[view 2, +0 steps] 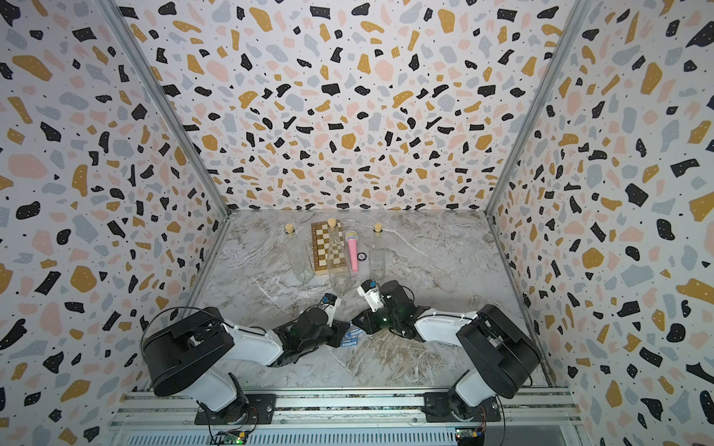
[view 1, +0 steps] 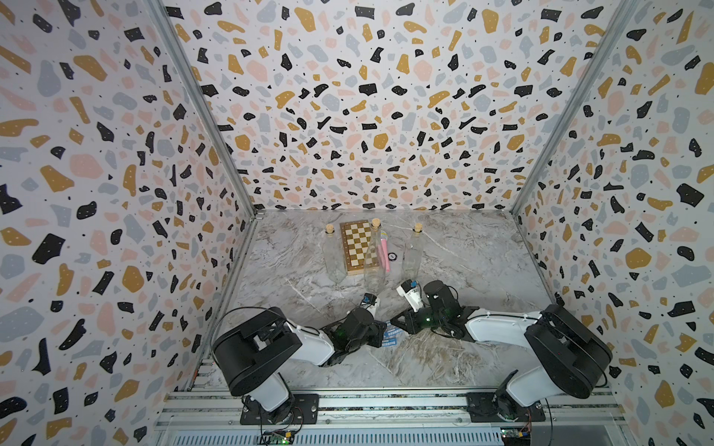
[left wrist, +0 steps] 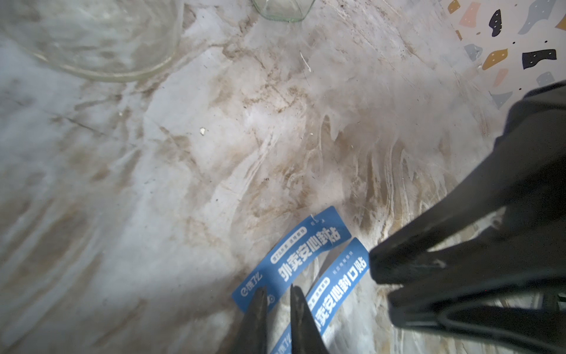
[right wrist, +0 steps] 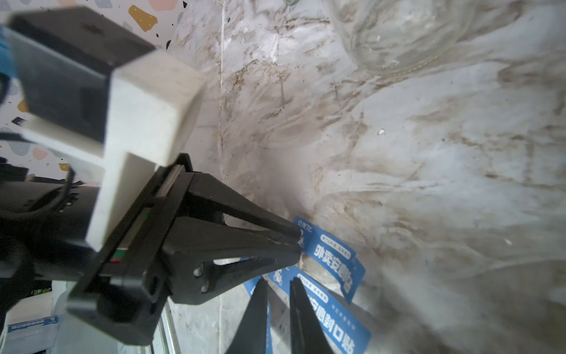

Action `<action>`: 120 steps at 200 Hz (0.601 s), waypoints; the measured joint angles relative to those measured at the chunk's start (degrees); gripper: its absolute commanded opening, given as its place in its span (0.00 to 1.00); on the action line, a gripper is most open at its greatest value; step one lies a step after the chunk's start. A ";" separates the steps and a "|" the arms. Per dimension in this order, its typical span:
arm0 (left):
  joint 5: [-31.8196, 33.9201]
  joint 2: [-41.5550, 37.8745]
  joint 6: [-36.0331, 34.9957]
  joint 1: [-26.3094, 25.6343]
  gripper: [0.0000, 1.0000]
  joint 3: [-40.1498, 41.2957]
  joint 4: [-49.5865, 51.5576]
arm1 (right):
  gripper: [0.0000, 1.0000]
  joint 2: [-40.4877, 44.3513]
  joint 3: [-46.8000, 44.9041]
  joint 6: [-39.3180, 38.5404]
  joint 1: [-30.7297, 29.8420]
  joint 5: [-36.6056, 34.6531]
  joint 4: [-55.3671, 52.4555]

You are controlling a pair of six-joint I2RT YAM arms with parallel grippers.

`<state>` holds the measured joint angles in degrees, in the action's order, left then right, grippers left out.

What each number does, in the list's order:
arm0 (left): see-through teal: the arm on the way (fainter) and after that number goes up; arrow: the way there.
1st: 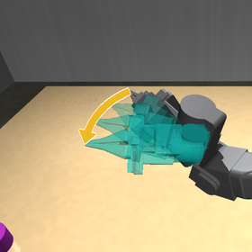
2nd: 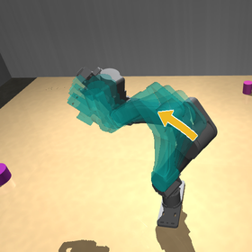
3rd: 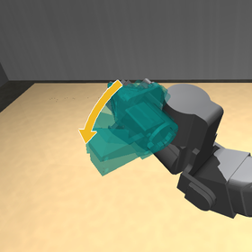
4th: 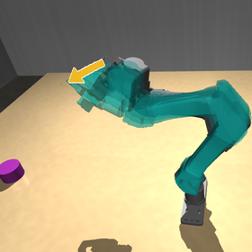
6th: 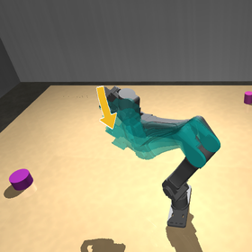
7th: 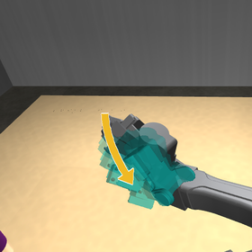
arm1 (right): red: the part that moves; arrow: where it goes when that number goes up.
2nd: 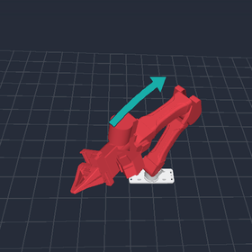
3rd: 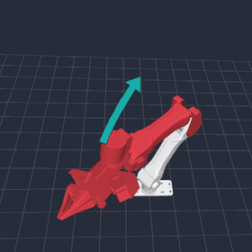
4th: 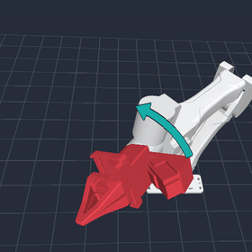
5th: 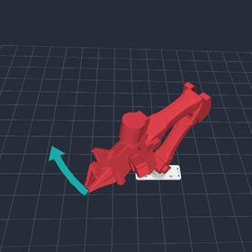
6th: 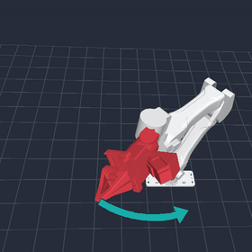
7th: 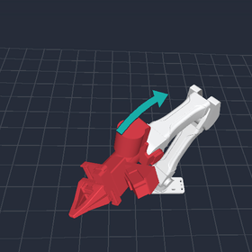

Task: Remove the label from the bottle
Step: Place the label at the center of the board.

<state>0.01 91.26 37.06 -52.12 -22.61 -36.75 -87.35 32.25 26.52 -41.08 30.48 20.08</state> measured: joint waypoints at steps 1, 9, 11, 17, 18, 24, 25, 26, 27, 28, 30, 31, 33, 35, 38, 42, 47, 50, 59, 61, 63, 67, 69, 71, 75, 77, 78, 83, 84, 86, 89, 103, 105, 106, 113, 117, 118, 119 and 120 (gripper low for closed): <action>0.00 0.00 0.00 0.00 0.17 0.00 0.00 | 0.15 -0.04 0.00 0.00 0.00 -0.02 0.00; 0.00 0.09 0.04 0.00 0.17 0.00 -0.17 | 0.15 -0.46 0.11 0.00 -0.15 -0.35 -0.15; 0.00 0.11 0.04 0.00 0.17 0.00 -0.22 | 0.15 -0.50 0.13 0.00 -0.15 -0.42 -0.17; 0.00 0.11 0.04 0.02 0.17 0.00 -0.24 | 0.14 -0.83 0.31 -0.02 -0.26 -0.63 -0.28; 0.00 0.11 0.07 0.02 0.17 0.00 -0.26 | 0.14 -0.87 0.33 -0.02 -0.26 -0.70 -0.31; 0.00 0.13 0.07 0.02 0.17 0.00 -0.28 | 0.14 -1.20 0.61 -0.04 -0.42 -0.98 -0.50; 0.00 0.13 0.07 0.02 0.17 0.00 -0.28 | 0.14 -1.25 0.66 -0.04 -0.44 -1.03 -0.50; 0.02 0.13 0.07 0.02 0.17 0.00 -0.28 | 0.14 -1.33 0.72 -0.07 -0.48 -1.14 -0.52; 0.00 0.13 0.07 0.02 0.17 0.00 -0.31 | 0.14 -1.38 0.74 -0.07 -0.50 -1.18 -0.52; 0.00 0.15 0.07 0.02 0.17 0.00 -0.33 | 0.14 -1.46 0.83 -0.04 -0.55 -1.25 -0.55; 0.00 0.15 0.07 0.02 0.17 0.00 -0.33 | 0.14 -1.53 0.90 -0.07 -0.57 -1.31 -0.57; 0.00 0.15 0.07 0.02 0.17 0.00 -0.35 | 0.14 -1.60 0.96 -0.04 -0.61 -1.36 -0.57; 0.00 0.15 0.07 0.04 0.17 0.00 -0.37 | 0.14 -1.70 1.07 -0.07 -0.68 -1.49 -0.57; 0.00 0.17 0.07 0.04 0.17 0.00 -0.37 | 0.14 -1.81 1.16 -0.07 -0.74 -1.60 -0.59; 0.00 0.17 0.07 0.04 0.17 0.00 -0.39 | 0.14 -1.95 1.29 -0.07 -0.83 -1.66 -0.61; 0.00 0.17 0.07 0.04 0.17 0.00 -0.39 | 0.14 -2.16 1.51 -0.07 -0.94 -1.79 -0.63; 0.00 0.17 0.07 0.04 0.17 0.00 -0.39 | 0.14 -2.40 1.75 -0.07 -1.07 -1.86 -0.66; 0.00 0.17 0.07 0.04 0.17 0.00 -0.39 | 0.14 -2.58 1.92 -0.07 -1.11 -1.90 -0.66; -0.02 0.17 0.07 0.04 0.17 0.00 -0.42 | 0.13 -2.99 2.36 -0.04 -1.31 -2.05 -0.66; -0.02 0.17 0.07 0.04 0.17 0.00 -0.42 | 0.13 -3.10 2.45 -0.04 -1.36 -2.08 -0.68; -0.02 0.17 0.07 0.04 0.17 0.00 -0.42 | 0.13 -3.17 2.56 -0.04 -1.42 -2.08 -0.68; -0.02 0.17 0.07 0.04 0.17 0.00 -0.42 | 0.13 -3.37 2.73 -0.04 -1.46 -2.12 -0.68; -0.02 0.17 0.07 0.04 0.17 0.00 -0.42 | 0.13 -3.43 2.84 -0.04 -1.49 -2.12 -0.68; -0.02 0.17 0.07 0.04 0.17 0.00 -0.42 | 0.13 -3.50 2.91 -0.04 -1.51 -2.19 -0.68; -0.02 0.17 0.09 0.04 0.17 0.00 -0.42 | 0.13 -3.69 3.08 -0.02 -1.60 -2.23 -0.68; -0.02 0.17 0.09 0.04 0.17 0.00 -0.42 | 0.13 -3.72 3.13 -0.02 -1.60 -2.25 -0.68; -0.02 0.17 0.09 0.04 0.17 0.00 -0.42 | 0.13 -3.78 3.17 -0.02 -1.62 -2.25 -0.68; -0.02 0.17 0.09 0.04 0.17 0.02 -0.44 | 0.13 -3.91 3.32 -0.02 -1.66 -2.32 -0.70; -0.02 0.17 0.09 0.04 0.17 0.00 -0.44 | 0.13 -3.98 3.37 -0.02 -1.68 -2.32 -0.72; -0.04 0.17 0.09 0.04 0.17 0.02 -0.44 | 0.13 -4.07 3.45 -0.02 -1.70 -2.36 -0.72; -0.04 0.17 0.09 0.04 0.17 0.02 -0.44 | 0.13 -4.17 3.54 -0.02 -1.70 -2.43 -0.74; -0.04 0.17 0.09 0.04 0.17 0.02 -0.48 | 0.12 -4.74 3.82 -0.02 -1.70 -2.75 -0.76; -0.04 0.17 0.09 0.04 0.17 0.04 -0.50 | 0.12 -4.81 3.82 -0.02 -1.70 -2.80 -0.76; -0.04 0.17 0.09 0.04 0.17 0.04 -0.50 | 0.12 -4.87 3.82 -0.02 -1.68 -2.84 -0.76; -0.04 0.17 0.11 0.04 0.17 0.07 -0.57 | 0.12 -5.14 3.85 -0.02 -1.70 -2.97 -0.81; -0.04 0.17 0.11 0.04 0.17 0.09 -0.59 | 0.11 -5.31 3.85 -0.02 -1.68 -3.06 -0.85; -0.02 0.17 0.11 0.04 0.17 0.09 -0.59 | 0.11 -5.33 3.85 -0.02 -1.70 -3.08 -0.87; -0.04 0.17 0.11 0.04 0.17 0.09 -0.59 | 0.12 -5.38 3.85 -0.02 -1.68 -3.08 -0.87; -0.04 0.17 0.11 0.04 0.17 0.09 -0.59 | 0.12 -5.44 3.85 -0.02 -1.70 -3.13 -0.90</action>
<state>-0.03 91.44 37.17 -52.07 -22.52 -37.34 -92.79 36.10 26.50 -42.78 27.35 19.18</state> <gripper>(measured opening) 0.167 0.118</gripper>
